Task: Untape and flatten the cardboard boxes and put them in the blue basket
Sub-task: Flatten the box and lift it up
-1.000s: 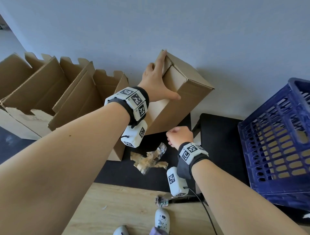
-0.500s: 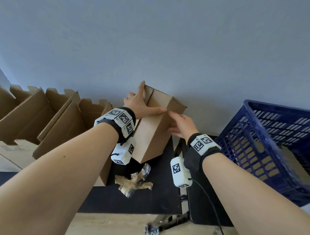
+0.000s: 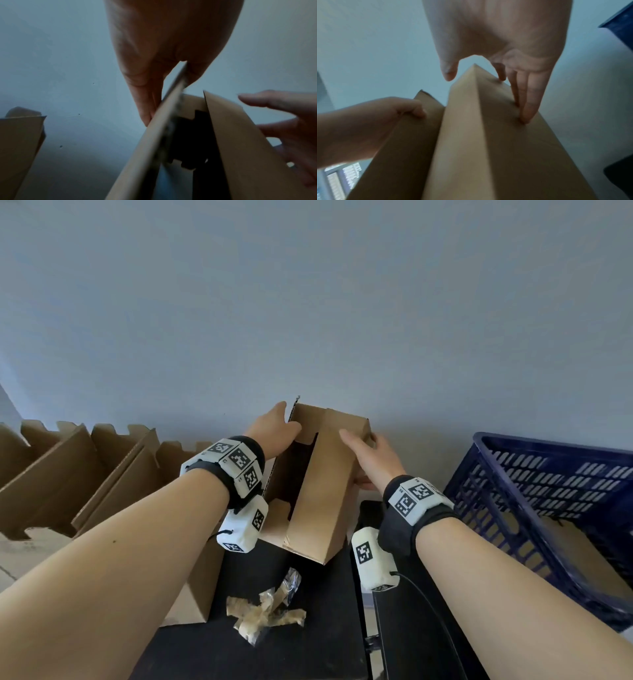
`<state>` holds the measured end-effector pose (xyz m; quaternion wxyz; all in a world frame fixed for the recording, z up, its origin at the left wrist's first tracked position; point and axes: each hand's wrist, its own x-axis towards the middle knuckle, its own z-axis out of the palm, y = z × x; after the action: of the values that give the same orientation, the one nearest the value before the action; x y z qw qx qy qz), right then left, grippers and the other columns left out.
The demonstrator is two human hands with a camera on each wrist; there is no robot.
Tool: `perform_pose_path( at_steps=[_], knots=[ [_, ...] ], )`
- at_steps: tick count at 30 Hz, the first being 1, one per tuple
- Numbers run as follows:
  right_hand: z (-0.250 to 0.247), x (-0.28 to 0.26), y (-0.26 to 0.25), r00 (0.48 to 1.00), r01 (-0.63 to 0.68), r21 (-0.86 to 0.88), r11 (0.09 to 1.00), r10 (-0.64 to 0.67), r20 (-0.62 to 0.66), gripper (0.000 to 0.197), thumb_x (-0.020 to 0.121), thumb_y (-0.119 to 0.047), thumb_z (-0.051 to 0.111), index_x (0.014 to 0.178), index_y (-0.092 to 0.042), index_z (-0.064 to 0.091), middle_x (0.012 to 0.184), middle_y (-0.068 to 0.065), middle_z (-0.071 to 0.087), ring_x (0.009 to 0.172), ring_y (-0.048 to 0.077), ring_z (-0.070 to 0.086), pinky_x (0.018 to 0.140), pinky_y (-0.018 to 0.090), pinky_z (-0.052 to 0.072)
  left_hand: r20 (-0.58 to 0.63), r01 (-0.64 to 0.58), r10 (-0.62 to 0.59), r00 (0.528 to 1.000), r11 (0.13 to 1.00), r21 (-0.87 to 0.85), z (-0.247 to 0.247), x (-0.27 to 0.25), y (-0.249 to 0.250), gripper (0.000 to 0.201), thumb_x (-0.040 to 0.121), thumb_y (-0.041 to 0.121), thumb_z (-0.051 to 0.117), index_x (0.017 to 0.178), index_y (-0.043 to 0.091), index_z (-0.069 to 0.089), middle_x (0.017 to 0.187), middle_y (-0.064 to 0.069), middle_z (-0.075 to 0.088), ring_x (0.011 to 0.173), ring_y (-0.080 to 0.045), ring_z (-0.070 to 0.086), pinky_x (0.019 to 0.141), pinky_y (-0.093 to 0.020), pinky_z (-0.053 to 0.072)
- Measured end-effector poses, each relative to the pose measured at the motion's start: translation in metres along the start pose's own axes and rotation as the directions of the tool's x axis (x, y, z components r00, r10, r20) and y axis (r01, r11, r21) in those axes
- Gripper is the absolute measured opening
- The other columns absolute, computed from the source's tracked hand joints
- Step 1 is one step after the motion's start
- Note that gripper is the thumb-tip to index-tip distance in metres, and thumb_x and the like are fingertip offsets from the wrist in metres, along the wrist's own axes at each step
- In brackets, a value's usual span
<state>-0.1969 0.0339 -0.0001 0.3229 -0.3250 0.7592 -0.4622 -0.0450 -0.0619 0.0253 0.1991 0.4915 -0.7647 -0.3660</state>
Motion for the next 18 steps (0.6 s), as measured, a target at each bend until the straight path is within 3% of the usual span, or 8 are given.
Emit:
perform_pose_path(
  at_steps=[1,2,3,6,9,13,16,18],
  knots=[
    [0.001,-0.001,-0.004,1.000,0.011,-0.023,1.000,-0.011,-0.019,0.113,0.049,-0.078,0.062,0.145,-0.031,0.026,0.140,-0.003,0.047,0.121,0.025,0.053,0.098,0.047,0.047,-0.003,-0.023,0.023,1.000,1.000,-0.016,-0.003,0.000,0.005,0.016,0.091,0.013,0.041,0.096,0.016,0.056,0.101,-0.017,0.061,0.087,-0.028,0.054,0.071,-0.030,0.043],
    [0.002,-0.003,-0.009,0.999,0.021,-0.057,0.998,-0.024,-0.043,0.116,0.051,-0.076,0.064,0.147,-0.032,0.017,0.144,-0.001,0.042,0.124,0.026,0.050,0.099,0.047,0.046,-0.004,-0.043,0.043,0.999,0.999,-0.023,-0.005,0.000,0.009,0.020,0.090,0.011,0.041,0.073,0.016,0.049,0.077,-0.012,0.056,0.071,-0.025,0.049,0.060,-0.027,0.037],
    [0.001,-0.003,-0.013,0.996,0.034,-0.103,0.994,-0.041,-0.075,0.117,0.056,-0.073,0.065,0.149,-0.033,0.008,0.147,0.000,0.038,0.127,0.027,0.047,0.100,0.047,0.045,-0.005,-0.055,0.055,0.998,0.998,-0.023,-0.006,-0.001,0.013,0.027,0.091,0.011,0.041,0.064,0.015,0.041,0.065,-0.006,0.047,0.061,-0.021,0.043,0.054,-0.026,0.032],
    [-0.002,-0.002,-0.023,0.980,0.058,-0.251,0.966,-0.103,-0.170,0.118,0.069,-0.061,0.069,0.149,-0.031,-0.012,0.152,0.010,0.028,0.134,0.033,0.039,0.107,0.045,0.037,-0.024,-0.087,0.087,0.996,0.996,-0.005,-0.004,0.000,0.016,0.032,0.096,0.020,0.043,0.065,0.014,0.043,0.063,-0.001,0.045,0.059,-0.017,0.043,0.056,-0.027,0.032],
    [0.000,-0.002,-0.031,0.977,0.059,-0.374,0.925,-0.131,-0.170,0.122,0.066,-0.063,0.071,0.148,-0.033,-0.015,0.154,0.018,0.012,0.135,0.037,0.034,0.107,0.047,0.036,-0.024,-0.137,0.137,0.990,0.991,-0.004,-0.002,-0.003,0.020,0.031,0.098,0.024,0.041,0.068,0.014,0.044,0.065,0.000,0.045,0.061,-0.016,0.043,0.057,-0.027,0.033],
    [0.000,-0.004,-0.030,0.977,-0.016,-0.523,0.852,-0.098,-0.190,0.111,0.065,-0.067,0.068,0.149,-0.026,0.007,0.153,0.017,0.006,0.122,0.043,0.046,0.098,0.047,0.045,-0.006,-0.178,0.178,0.984,0.984,-0.022,-0.002,-0.008,0.027,0.031,0.099,0.025,0.040,0.071,0.014,0.047,0.067,0.001,0.047,0.061,-0.013,0.044,0.056,-0.024,0.033],
    [-0.002,-0.005,-0.031,0.981,-0.064,-0.580,0.812,-0.054,-0.184,0.089,0.064,-0.062,0.064,0.133,-0.012,0.038,0.140,0.015,0.029,0.113,0.040,0.051,0.091,0.046,0.048,0.017,-0.205,0.205,0.979,0.979,0.016,-0.003,-0.013,0.029,0.033,0.100,0.026,0.040,0.069,0.014,0.045,0.067,0.001,0.046,0.062,-0.014,0.044,0.056,-0.024,0.033],
    [-0.003,-0.004,-0.031,0.996,-0.051,-0.583,0.811,0.001,-0.085,0.083,0.054,-0.061,0.061,0.120,-0.011,0.051,0.128,0.013,0.048,0.108,0.036,0.054,0.089,0.044,0.050,0.023,-0.223,0.223,0.975,0.974,0.037,-0.003,-0.015,0.029,0.032,0.100,0.025,0.041,0.070,0.015,0.048,0.069,0.001,0.049,0.067,-0.016,0.047,0.059,-0.024,0.034]
  ],
)
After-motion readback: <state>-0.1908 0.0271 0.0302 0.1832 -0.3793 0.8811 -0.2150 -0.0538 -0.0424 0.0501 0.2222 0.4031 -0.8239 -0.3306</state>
